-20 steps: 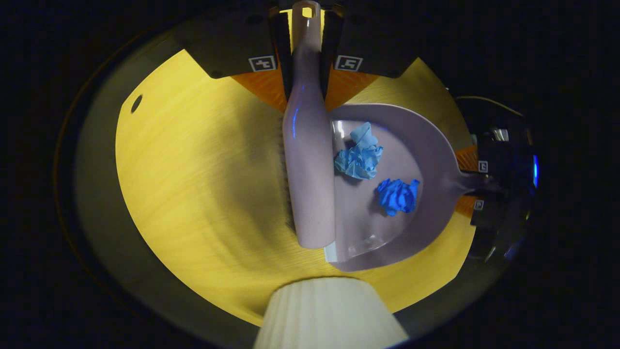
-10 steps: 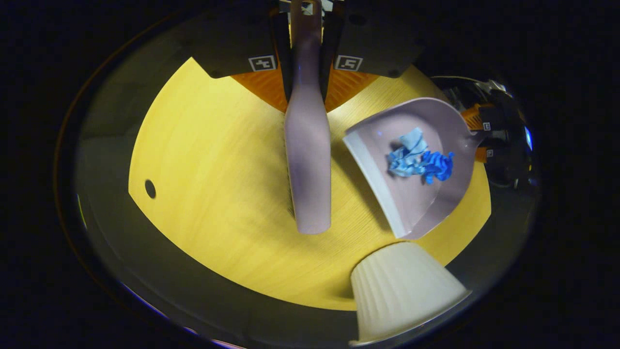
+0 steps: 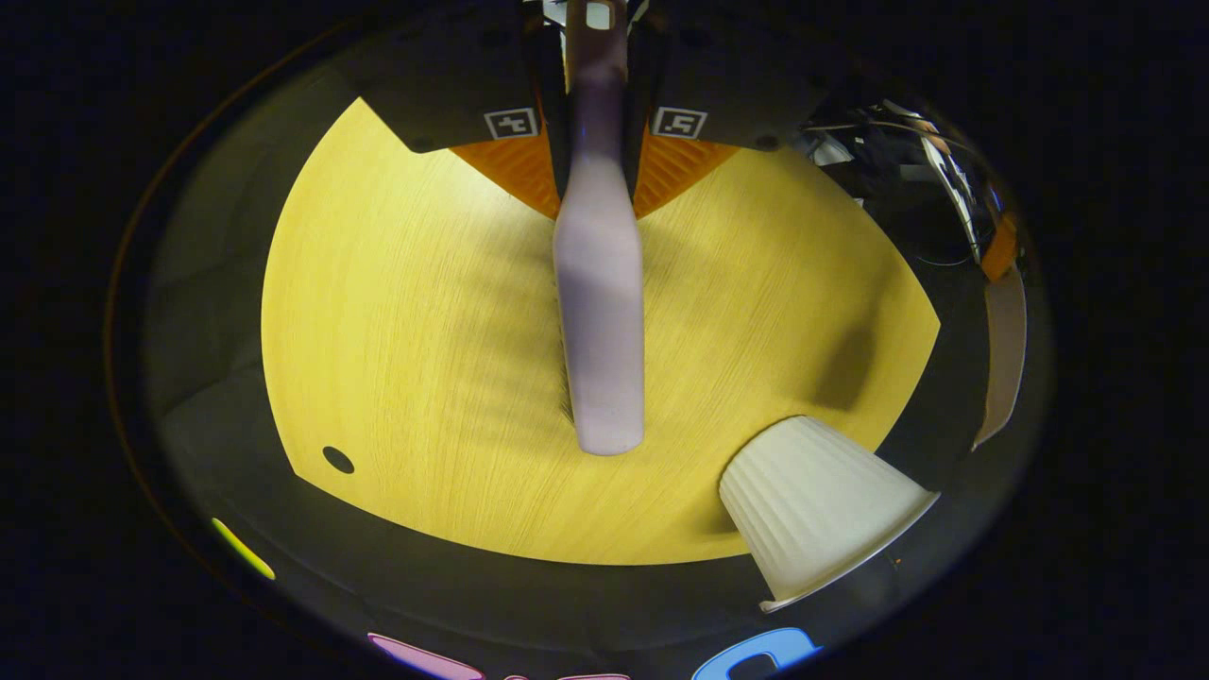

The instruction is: Pick up the small broom and dustpan from the desktop, sweep the trash into the dustpan with the broom, and then empty the trash into the garbage bin.

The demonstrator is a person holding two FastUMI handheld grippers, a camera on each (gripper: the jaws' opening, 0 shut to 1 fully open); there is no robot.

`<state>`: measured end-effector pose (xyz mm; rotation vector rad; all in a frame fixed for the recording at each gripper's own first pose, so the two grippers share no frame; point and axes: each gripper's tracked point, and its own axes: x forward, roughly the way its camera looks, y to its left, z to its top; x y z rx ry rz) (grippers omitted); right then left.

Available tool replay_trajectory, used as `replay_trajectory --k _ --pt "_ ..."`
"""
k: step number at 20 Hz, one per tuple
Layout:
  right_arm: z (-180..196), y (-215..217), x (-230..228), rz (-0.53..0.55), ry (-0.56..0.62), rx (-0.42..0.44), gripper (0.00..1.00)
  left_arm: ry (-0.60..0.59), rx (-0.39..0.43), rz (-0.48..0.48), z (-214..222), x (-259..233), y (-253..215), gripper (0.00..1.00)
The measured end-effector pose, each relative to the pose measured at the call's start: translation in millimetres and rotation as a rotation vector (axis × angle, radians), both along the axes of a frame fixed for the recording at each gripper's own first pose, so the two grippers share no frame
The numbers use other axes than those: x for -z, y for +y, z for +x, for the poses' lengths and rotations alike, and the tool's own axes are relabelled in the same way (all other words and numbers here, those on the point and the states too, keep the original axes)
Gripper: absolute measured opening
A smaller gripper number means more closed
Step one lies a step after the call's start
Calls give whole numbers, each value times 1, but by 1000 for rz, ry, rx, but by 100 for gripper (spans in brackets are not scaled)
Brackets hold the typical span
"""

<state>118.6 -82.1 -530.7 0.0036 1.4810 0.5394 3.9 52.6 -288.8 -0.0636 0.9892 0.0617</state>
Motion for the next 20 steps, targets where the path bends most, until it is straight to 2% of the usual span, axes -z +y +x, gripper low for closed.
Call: replay_trajectory --k 2,4,6,9,12,16,20 --pt "0 3 -1 19 -11 8 30 -29 -52 59 13 -22 25 31" --pt "2 4 -2 19 -39 -14 30 -28 -43 182 34 -47 60 31" --pt "4 6 -4 23 -67 -30 30 -30 -9 298 73 -71 97 31" --pt "5 6 -5 36 -93 -27 30 4 111 372 129 -86 112 30" --pt "0 8 -7 42 -108 -21 30 106 298 547 177 -86 128 30" --pt "-16 0 -2 53 -78 -22 30 243 504 764 215 -95 140 30" --pt "-31 -6 5 58 -58 -16 30 321 636 951 234 -115 148 30"
